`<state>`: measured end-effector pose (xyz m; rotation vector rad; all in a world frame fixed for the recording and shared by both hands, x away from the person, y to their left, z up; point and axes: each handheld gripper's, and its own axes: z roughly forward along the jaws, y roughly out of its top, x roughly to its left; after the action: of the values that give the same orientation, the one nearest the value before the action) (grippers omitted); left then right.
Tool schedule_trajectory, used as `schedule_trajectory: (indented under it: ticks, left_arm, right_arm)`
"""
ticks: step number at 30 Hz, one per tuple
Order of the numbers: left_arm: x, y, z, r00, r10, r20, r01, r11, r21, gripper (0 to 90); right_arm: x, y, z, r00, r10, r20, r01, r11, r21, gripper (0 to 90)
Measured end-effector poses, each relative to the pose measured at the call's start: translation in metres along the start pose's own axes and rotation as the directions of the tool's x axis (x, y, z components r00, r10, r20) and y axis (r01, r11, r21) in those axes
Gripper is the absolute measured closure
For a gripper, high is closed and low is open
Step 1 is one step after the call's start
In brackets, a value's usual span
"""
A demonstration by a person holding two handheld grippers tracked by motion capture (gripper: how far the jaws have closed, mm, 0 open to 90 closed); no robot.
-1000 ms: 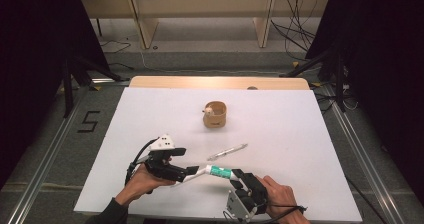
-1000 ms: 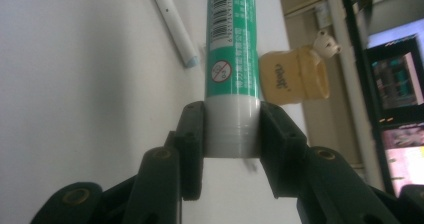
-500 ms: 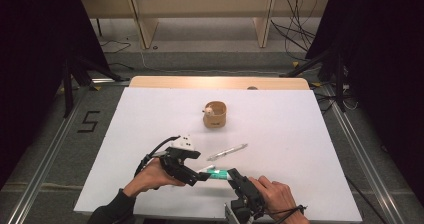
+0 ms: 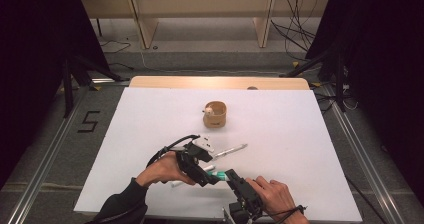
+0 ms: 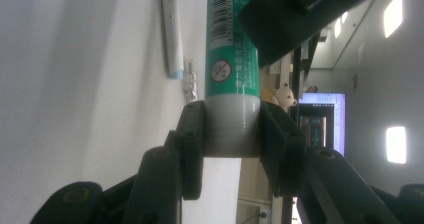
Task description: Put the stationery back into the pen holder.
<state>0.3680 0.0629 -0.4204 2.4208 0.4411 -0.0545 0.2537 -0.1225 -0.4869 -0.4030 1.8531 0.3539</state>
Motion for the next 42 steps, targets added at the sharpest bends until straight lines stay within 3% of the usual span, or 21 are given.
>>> schedule_trajectory:
  ticks: [3,9,12,16,23,36,42]
  left_arm:
    - [-0.001,0.003,0.002,0.9998,0.002,0.017,-0.003,0.9999,0.013,22.7]
    - [-0.006,0.011,0.008,0.9984,0.044,0.035,-0.046,0.9965,0.070,27.1]
    - [-0.007,0.015,0.013,0.9960,0.073,0.052,-0.079,0.9898,0.119,30.2]
    - [-0.006,0.019,0.016,0.9940,0.087,0.066,-0.096,0.9844,0.148,34.8]
    - [-0.006,0.024,0.019,0.9908,0.104,0.086,-0.118,0.9778,0.173,42.2]
    - [-0.006,0.030,0.029,0.9829,0.135,0.125,-0.162,0.9563,0.243,54.1]
    - [-0.006,0.031,0.030,0.9800,0.144,0.137,-0.175,0.9525,0.249,57.9]
  right_arm:
    - [0.001,0.000,0.000,0.9999,-0.013,-0.002,0.013,1.000,-0.002,65.7]
    - [0.002,0.001,0.000,0.9996,-0.027,-0.006,0.027,1.000,0.001,65.7]
    - [0.003,0.001,0.000,0.9995,-0.030,-0.009,0.030,1.000,0.004,65.7]
    - [0.004,0.001,0.001,0.9992,-0.040,-0.008,0.040,0.999,0.000,65.7]
    - [0.006,0.002,0.001,0.9989,-0.046,-0.009,0.046,0.999,-0.002,65.7]
    - [0.006,0.002,0.002,0.9979,-0.064,-0.014,0.064,0.998,-0.009,65.6]
    - [0.007,0.002,0.002,0.9976,-0.067,-0.017,0.067,0.998,-0.012,65.6]
